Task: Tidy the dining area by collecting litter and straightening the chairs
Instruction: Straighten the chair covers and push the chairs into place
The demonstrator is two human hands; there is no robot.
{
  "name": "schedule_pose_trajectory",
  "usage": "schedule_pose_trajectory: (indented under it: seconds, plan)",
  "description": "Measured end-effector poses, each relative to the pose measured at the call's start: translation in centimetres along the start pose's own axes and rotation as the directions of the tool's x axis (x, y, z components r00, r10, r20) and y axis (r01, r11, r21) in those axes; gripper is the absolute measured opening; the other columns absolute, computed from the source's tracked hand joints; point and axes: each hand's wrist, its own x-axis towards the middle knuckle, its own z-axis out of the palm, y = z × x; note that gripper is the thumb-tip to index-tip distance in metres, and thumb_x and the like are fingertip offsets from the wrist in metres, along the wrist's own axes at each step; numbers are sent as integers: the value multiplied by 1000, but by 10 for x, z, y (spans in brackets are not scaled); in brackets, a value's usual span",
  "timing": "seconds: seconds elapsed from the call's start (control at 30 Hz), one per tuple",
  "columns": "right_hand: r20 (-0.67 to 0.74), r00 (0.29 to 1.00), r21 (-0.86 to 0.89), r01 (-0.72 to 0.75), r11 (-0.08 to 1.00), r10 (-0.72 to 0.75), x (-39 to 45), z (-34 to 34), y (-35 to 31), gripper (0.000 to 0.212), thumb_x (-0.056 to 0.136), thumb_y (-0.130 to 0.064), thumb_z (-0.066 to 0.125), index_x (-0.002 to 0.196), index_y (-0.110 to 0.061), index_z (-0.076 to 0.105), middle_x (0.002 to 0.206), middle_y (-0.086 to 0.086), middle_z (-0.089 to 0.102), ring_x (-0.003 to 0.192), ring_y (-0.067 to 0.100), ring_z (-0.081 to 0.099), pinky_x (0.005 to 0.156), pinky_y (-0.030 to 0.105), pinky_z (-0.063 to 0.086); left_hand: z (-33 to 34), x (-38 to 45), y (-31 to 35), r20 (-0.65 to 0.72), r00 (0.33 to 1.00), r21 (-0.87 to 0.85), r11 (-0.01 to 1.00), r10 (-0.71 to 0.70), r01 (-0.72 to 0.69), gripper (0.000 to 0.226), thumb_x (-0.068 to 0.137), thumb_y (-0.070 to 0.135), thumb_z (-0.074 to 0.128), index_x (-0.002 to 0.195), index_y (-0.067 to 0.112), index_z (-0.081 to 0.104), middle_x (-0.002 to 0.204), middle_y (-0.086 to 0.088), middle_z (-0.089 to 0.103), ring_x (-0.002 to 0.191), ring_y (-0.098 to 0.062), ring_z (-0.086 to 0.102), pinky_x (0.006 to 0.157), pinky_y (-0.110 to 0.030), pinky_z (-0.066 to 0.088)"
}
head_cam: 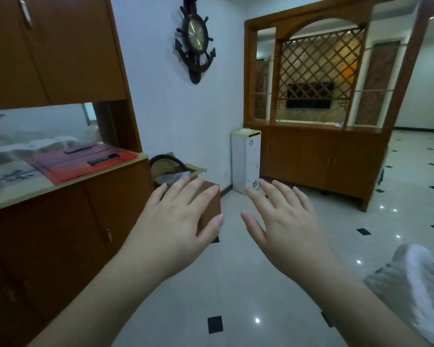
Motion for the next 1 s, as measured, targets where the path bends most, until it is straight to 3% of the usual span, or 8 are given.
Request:
schedule_pose_trajectory:
  seconds: [0.2, 0.4, 0.5, 0.6, 0.73, 1.0]
  plan:
    - [23, 997, -39, -79, 996, 80, 59, 36, 36, 61, 94, -56, 11, 149, -33, 21, 158, -2, 23, 146, 18, 14, 117, 37, 4, 47, 84, 0, -2, 994, -43, 993, 106, -106, 67, 87, 67, 1, 148, 42, 13, 158, 12, 17, 146, -11, 7, 120, -41, 9]
    - [28, 986, -87, -160, 983, 163, 131, 87, 56, 60, 94, -56, 15, 149, -33, 21, 158, -3, 22, 146, 18, 14, 117, 38, 5, 109, 168, -35, -43, 982, -138, 973, 182, -186, 64, 91, 66, 7, 150, 42, 9, 161, 10, 4, 146, -9, 2, 117, -33, 3]
    - [24, 973, -137, -225, 965, 231, 172, 111, 64, 58, 96, -56, 16, 149, -35, 21, 158, -4, 23, 146, 17, 15, 117, 38, 5, 132, 218, -58, -59, 977, -133, 969, 203, -209, 67, 88, 67, 7, 149, 41, 14, 161, 9, 11, 146, -12, 9, 116, -33, 7]
    - [34, 945, -174, -314, 933, 324, 202, 128, 80, 60, 94, -57, 12, 149, -35, 21, 158, -4, 23, 146, 17, 15, 117, 38, 5, 154, 268, -66, -26, 983, -86, 979, 182, -184, 69, 87, 66, 1, 149, 39, 17, 158, 5, 22, 145, -18, 18, 115, -42, 17]
    - [24, 897, -229, -426, 875, 442, 224, 144, 111, 62, 93, -59, 9, 149, -35, 17, 159, -5, 21, 146, 17, 14, 117, 38, 5, 190, 328, -55, 43, 959, -149, 951, 279, -270, 66, 89, 66, 6, 149, 39, 12, 159, 7, 18, 146, -16, 13, 117, -44, 15]
    - [-35, 820, -281, -556, 782, 571, 257, 177, 195, 66, 90, -61, 1, 149, -36, 18, 158, -2, 23, 146, 18, 15, 116, 37, 2, 251, 426, 0, 44, 899, -255, 875, 435, -411, 68, 87, 65, 2, 150, 40, 7, 161, 9, 10, 147, -15, 7, 119, -44, 12]
